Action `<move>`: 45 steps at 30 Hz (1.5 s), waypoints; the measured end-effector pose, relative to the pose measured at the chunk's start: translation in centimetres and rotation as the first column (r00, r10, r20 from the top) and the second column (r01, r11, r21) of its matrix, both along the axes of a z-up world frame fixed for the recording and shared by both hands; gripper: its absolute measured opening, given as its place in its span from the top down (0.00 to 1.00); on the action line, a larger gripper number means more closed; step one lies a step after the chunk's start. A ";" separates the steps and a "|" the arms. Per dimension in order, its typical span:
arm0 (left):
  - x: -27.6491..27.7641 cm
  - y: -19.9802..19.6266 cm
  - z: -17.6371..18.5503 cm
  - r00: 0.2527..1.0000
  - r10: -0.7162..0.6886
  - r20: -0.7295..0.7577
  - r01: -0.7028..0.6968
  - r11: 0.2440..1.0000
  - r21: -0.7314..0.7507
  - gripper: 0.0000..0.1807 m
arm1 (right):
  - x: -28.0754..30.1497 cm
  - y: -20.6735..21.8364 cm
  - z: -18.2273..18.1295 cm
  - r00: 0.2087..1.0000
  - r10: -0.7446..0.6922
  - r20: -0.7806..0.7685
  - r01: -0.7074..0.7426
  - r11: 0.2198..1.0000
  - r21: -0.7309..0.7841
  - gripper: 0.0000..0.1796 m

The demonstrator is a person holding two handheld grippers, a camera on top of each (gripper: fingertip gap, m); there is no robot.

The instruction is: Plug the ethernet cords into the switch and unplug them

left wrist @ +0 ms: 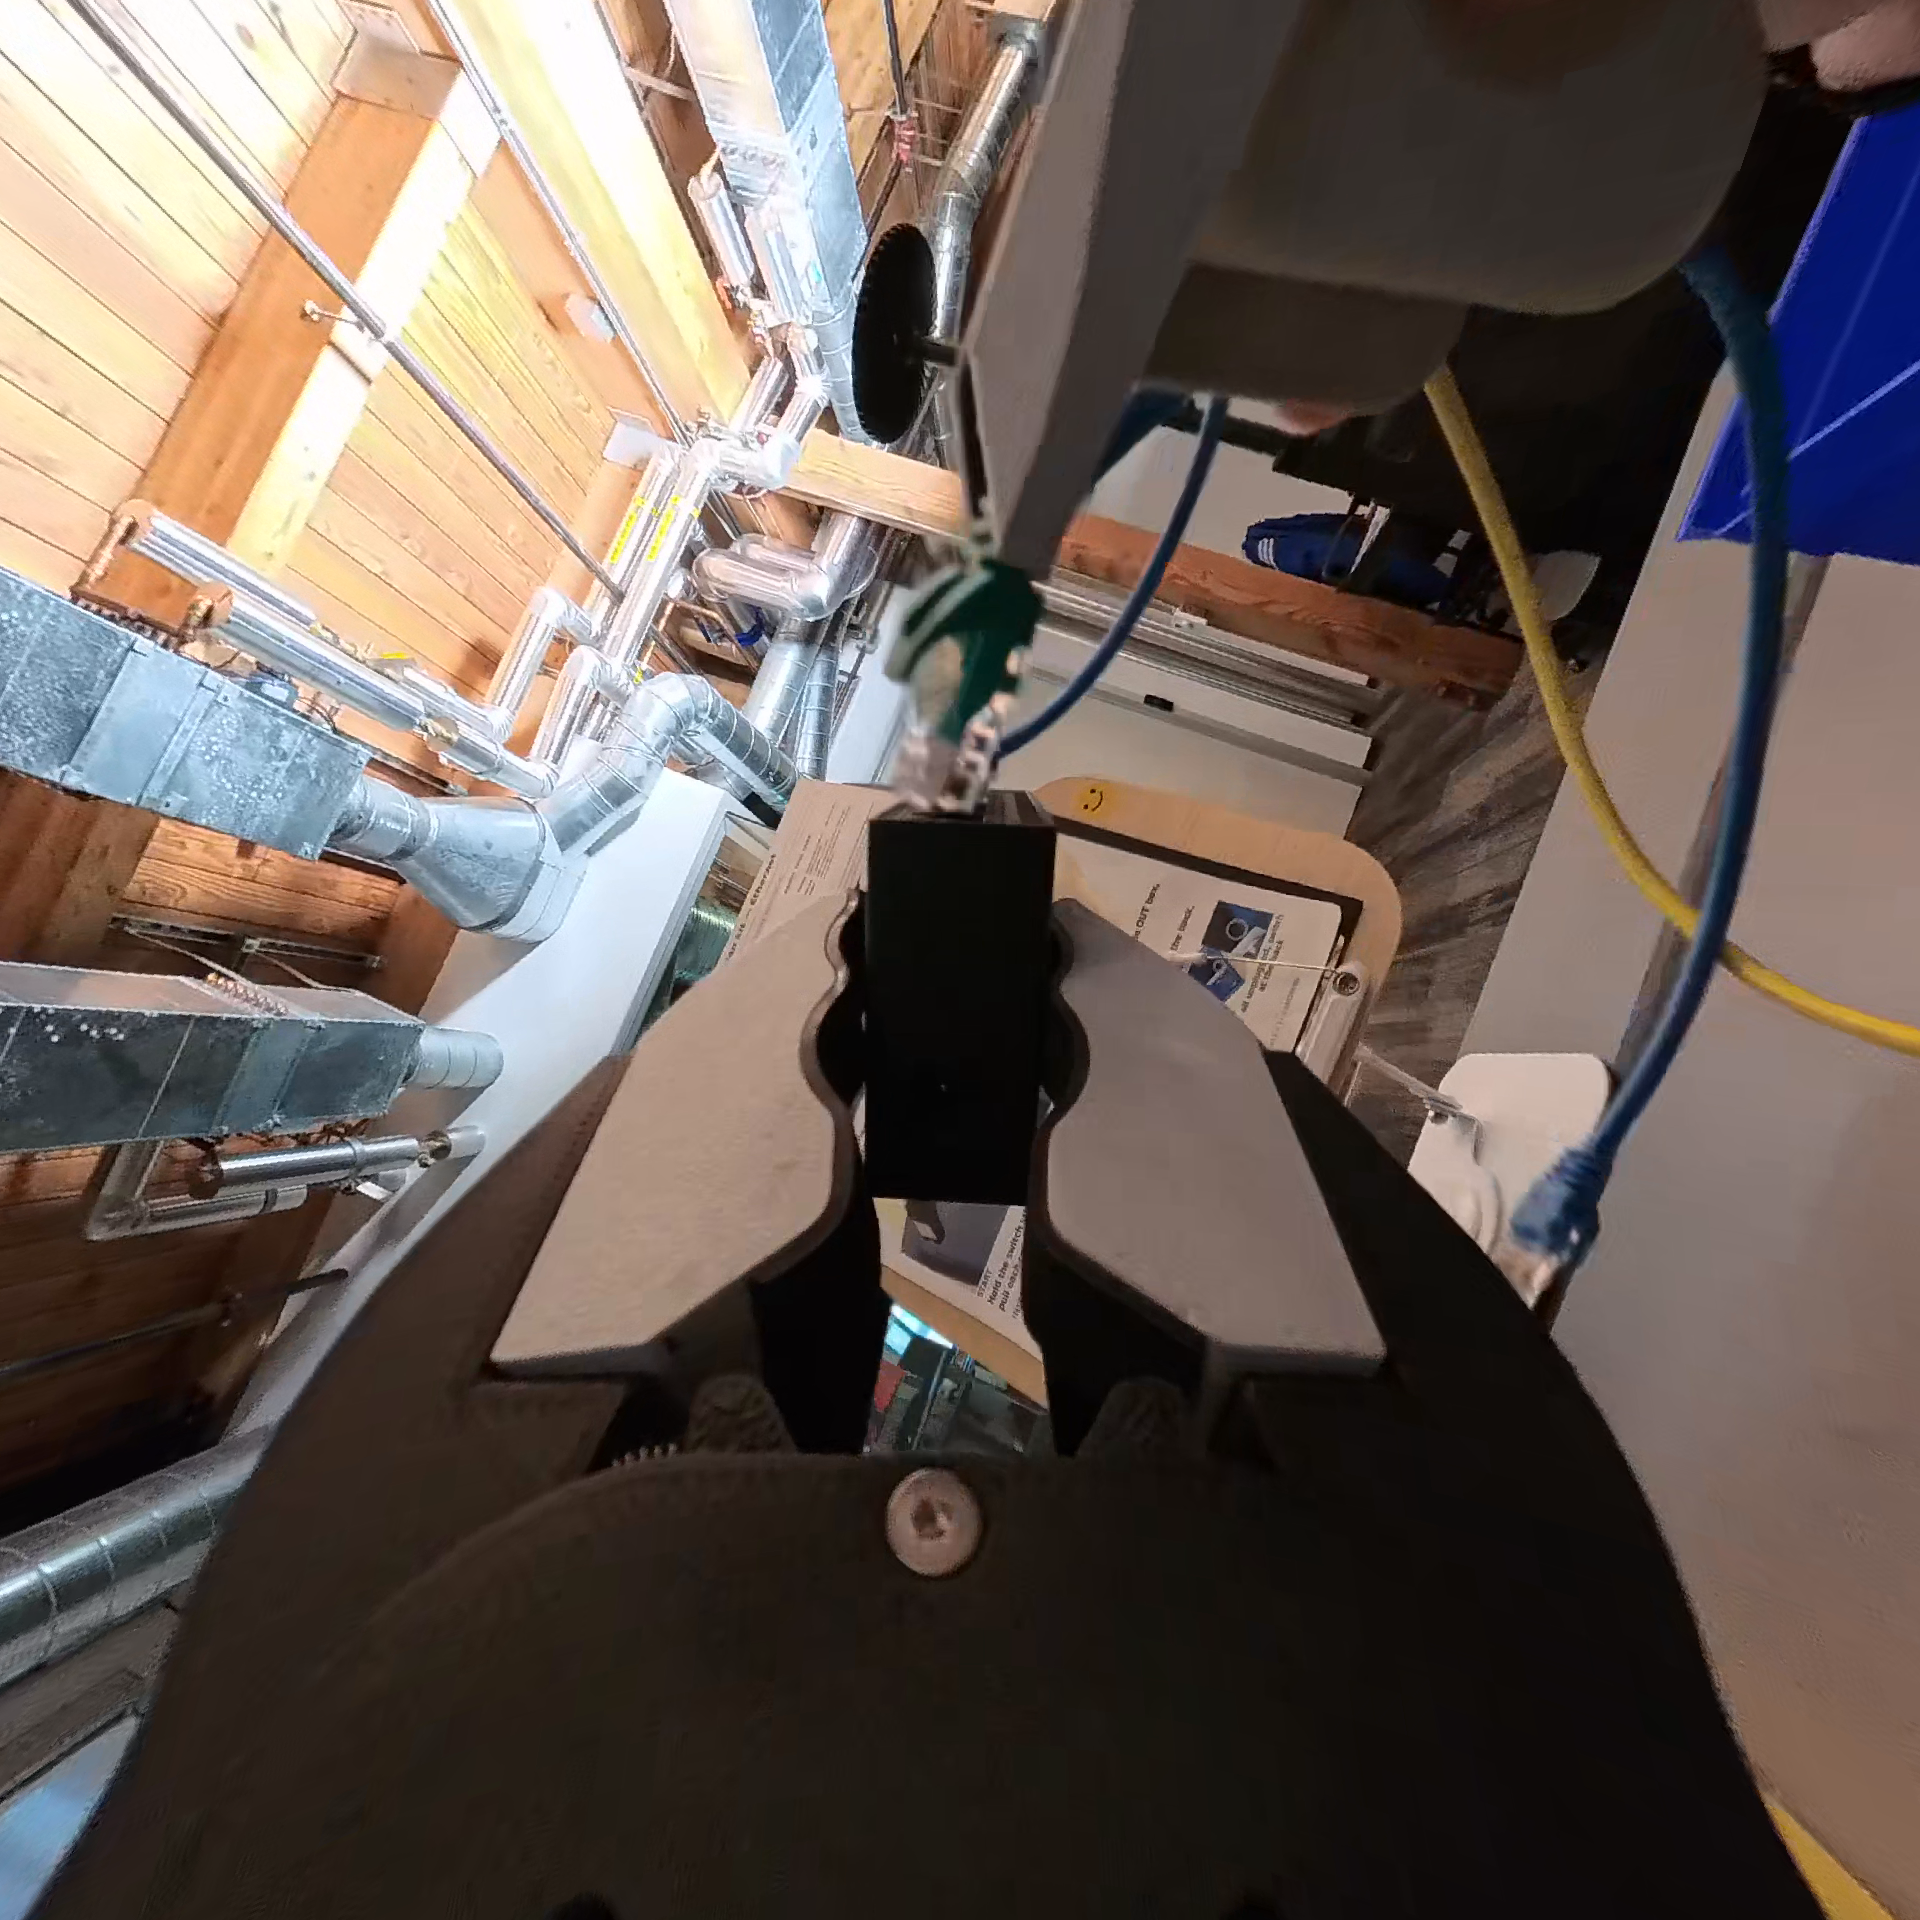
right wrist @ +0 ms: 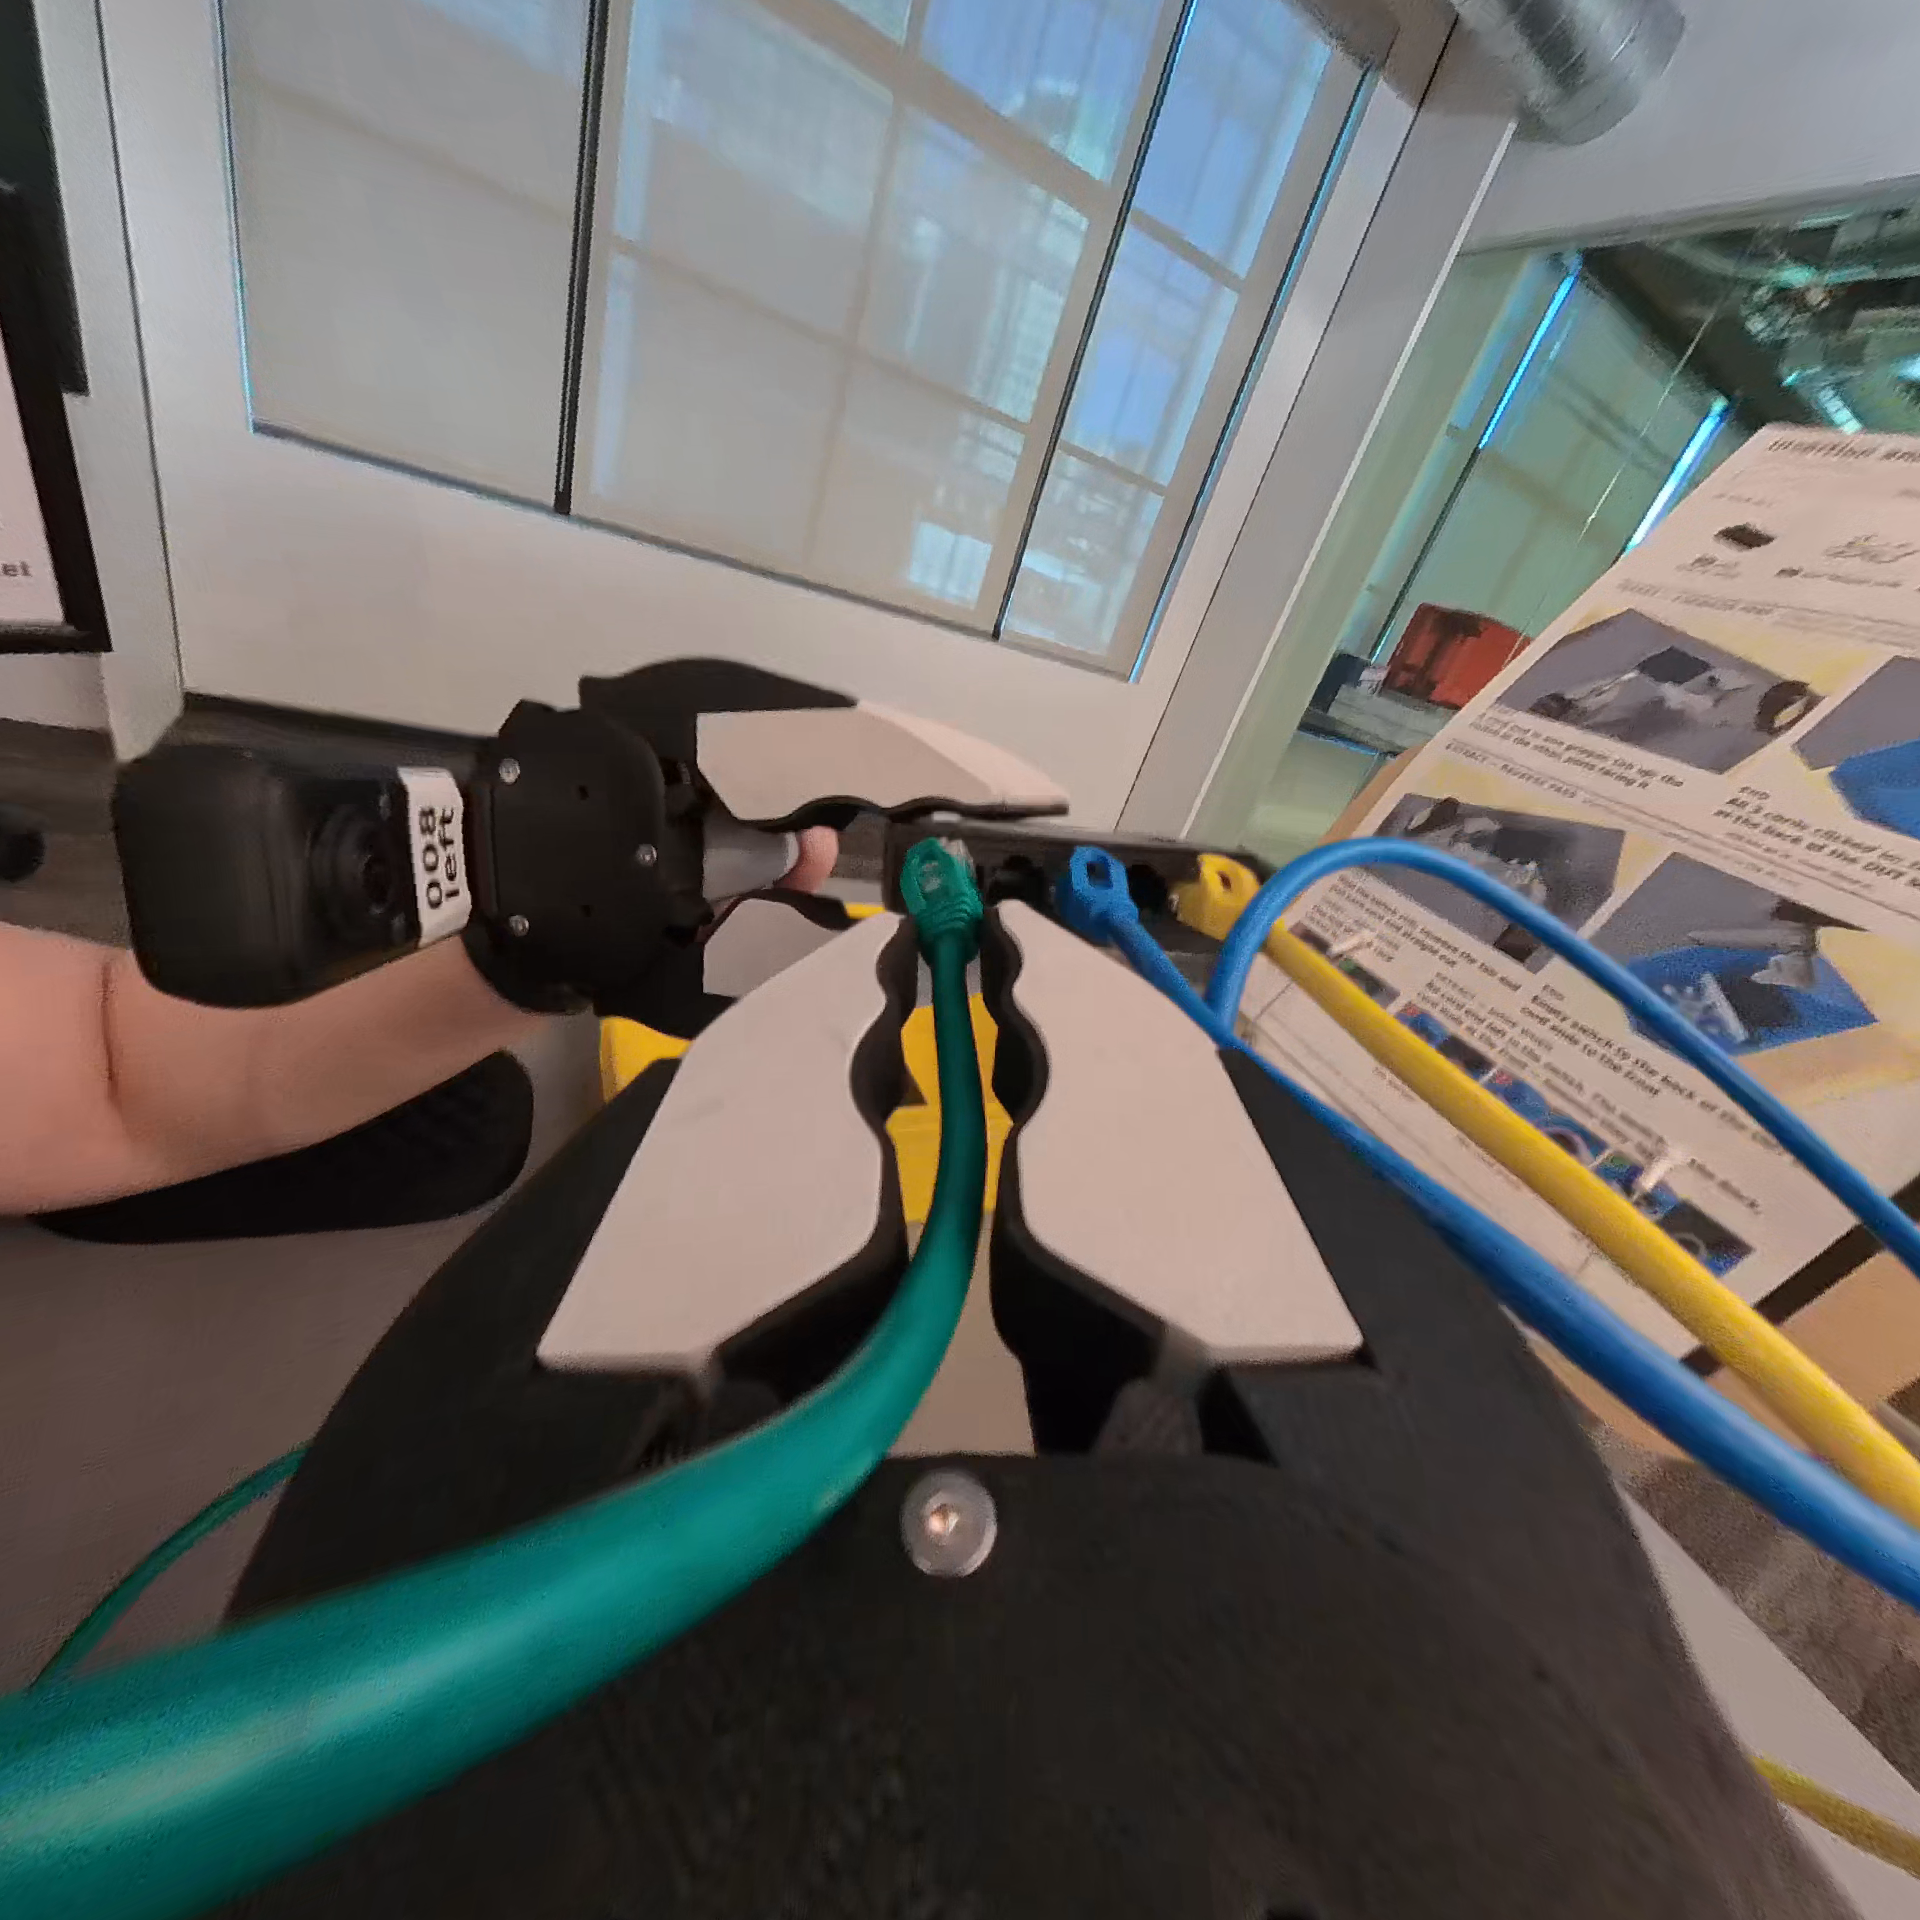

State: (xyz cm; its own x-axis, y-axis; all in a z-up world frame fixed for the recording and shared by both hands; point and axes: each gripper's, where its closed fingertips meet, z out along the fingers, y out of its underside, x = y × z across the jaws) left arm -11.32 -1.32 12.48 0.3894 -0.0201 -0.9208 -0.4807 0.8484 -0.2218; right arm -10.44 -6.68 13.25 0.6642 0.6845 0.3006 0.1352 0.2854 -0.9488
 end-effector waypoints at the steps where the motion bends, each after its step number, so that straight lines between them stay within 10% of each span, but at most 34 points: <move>1: 0.1 -0.1 0.0 1.000 -0.003 -0.002 0.003 1.000 0.001 0.84 | 0.1 0.2 -0.2 1.000 -0.016 0.022 0.016 1.000 -0.007 0.93; 17: 0.1 -1.7 0.1 0.993 0.090 -0.079 -0.069 0.969 0.239 0.84 | 0.1 -0.6 -1.1 0.998 0.057 -0.001 -0.056 0.972 -0.230 0.94; 35: 2.2 -5.4 -1.0 0.992 -0.073 -0.106 0.085 0.990 0.112 0.85 | 1.5 -2.1 -1.4 0.988 0.155 0.019 -0.143 0.946 -0.290 0.93; 45: 0.7 -1.9 1.6 0.985 0.138 0.099 -0.147 0.985 0.091 0.82 | 0.1 -1.1 -0.1 0.994 -0.038 0.100 0.043 0.998 -0.050 0.94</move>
